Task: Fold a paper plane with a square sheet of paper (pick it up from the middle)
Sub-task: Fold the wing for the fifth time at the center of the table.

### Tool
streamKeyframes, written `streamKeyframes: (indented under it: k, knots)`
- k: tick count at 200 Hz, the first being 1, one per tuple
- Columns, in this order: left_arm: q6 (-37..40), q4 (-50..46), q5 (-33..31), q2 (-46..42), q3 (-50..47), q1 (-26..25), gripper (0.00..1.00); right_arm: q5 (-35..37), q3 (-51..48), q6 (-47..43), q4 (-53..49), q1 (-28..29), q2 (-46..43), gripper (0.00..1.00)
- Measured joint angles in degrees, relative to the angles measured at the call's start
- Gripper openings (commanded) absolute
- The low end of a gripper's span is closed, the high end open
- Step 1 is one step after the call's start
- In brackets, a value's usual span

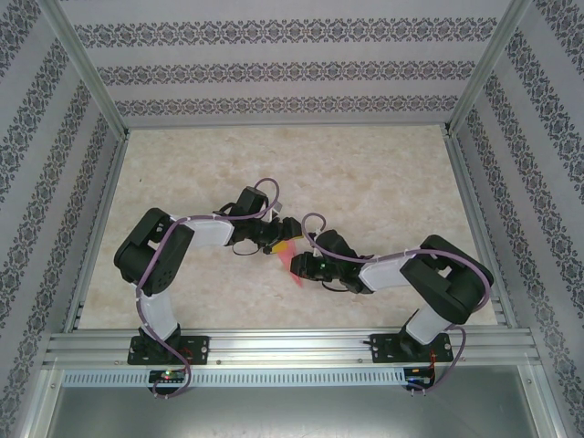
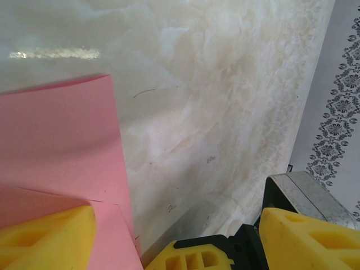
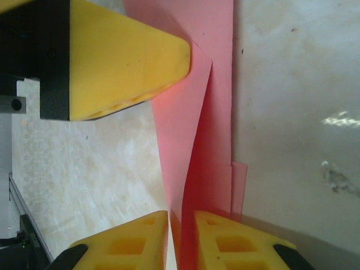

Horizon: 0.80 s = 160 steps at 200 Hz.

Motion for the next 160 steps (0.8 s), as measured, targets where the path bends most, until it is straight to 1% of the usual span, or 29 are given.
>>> streamKeyframes:
  k: [43,65,92,104,116,127,147,160]
  knots:
    - [0.4,0.0,0.0,0.0,0.0,0.0,0.77,0.4,-0.1,0.7,-0.4,1.5,-1.7,0.21]
    - [0.4,0.0,0.0,0.0,0.0,0.0,0.77,1.5,-0.1,0.9,-2.3,1.8,-3.2,0.18]
    - [0.4,0.0,0.0,0.0,0.0,0.0,0.77,2.5,-0.2,1.1,-3.5,2.1,-4.2,0.17]
    - [0.5,0.0,0.0,0.0,0.0,0.0,0.77,2.8,-0.2,1.1,-4.0,2.2,-4.2,0.13]
    - [0.5,0.0,0.0,0.0,0.0,0.0,0.77,3.0,-0.2,1.3,-4.3,2.3,-4.2,0.11]
    - [0.6,0.0,0.0,0.0,0.0,0.0,0.77,3.0,-0.2,1.1,-4.3,2.3,-4.2,0.05]
    - [0.7,0.0,0.0,0.0,0.0,0.0,0.77,3.0,-0.2,0.9,-4.3,2.5,-4.1,0.01]
    - [0.7,0.0,0.0,0.0,0.0,0.0,0.77,3.0,-0.2,0.3,-3.6,2.9,-3.8,0.0]
